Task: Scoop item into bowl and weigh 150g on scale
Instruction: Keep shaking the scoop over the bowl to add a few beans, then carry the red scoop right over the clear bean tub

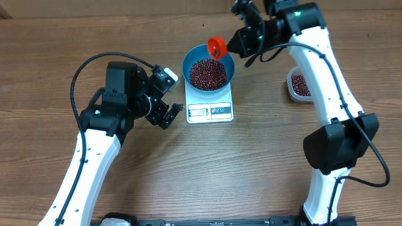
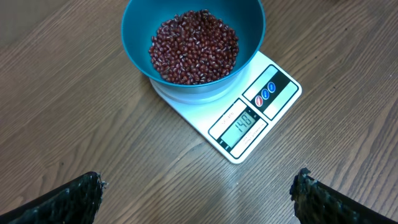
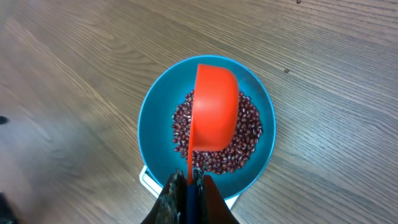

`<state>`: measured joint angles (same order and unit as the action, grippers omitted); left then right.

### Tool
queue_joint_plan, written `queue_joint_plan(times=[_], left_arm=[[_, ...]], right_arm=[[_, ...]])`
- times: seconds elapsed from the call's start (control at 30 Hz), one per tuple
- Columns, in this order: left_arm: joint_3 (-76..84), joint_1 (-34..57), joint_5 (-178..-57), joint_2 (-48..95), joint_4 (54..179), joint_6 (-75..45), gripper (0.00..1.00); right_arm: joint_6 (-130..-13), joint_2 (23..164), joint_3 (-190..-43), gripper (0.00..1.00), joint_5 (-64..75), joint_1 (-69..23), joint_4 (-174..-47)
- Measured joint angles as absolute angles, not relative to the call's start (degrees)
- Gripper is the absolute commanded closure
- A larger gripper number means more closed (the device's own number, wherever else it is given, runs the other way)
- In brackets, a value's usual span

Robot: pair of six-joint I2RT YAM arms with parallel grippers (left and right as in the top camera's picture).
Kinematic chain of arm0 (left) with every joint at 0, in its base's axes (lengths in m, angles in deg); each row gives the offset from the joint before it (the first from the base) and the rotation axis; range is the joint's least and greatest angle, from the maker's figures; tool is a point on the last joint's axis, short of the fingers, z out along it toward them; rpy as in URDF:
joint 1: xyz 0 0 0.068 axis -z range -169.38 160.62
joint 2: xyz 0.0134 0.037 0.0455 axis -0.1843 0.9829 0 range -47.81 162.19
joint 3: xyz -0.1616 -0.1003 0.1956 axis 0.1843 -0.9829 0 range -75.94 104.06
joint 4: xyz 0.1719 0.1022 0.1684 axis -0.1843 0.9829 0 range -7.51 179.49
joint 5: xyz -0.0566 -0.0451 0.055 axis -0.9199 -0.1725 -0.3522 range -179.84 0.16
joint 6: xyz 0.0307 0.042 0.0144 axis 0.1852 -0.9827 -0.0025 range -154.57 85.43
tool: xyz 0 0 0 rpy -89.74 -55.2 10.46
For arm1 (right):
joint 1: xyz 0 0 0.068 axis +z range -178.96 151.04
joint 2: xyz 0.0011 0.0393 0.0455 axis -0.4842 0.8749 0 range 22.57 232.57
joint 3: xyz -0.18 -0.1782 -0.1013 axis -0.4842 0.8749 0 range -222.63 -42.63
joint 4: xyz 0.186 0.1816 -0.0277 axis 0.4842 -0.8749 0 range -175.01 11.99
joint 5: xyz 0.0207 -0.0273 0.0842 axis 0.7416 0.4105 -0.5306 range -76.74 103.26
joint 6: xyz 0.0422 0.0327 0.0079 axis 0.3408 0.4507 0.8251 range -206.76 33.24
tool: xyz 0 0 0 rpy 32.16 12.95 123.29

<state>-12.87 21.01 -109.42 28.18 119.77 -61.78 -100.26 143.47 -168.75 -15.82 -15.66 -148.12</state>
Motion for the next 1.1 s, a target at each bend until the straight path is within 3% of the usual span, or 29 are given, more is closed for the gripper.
queue_joint_plan(times=[0.87,1.1], left_arm=[[-12.9,21.0,-109.4,28.2,119.8,-61.8,0.0],[-12.9,21.0,-109.4,28.2,119.8,-61.8,0.0]], right_arm=[[-100.3,143.5,-168.7,0.96,-28.7,-19.2,-148.8],[-99.2,142.7,-168.7,0.96,-33.2,-26.2,-149.9]])
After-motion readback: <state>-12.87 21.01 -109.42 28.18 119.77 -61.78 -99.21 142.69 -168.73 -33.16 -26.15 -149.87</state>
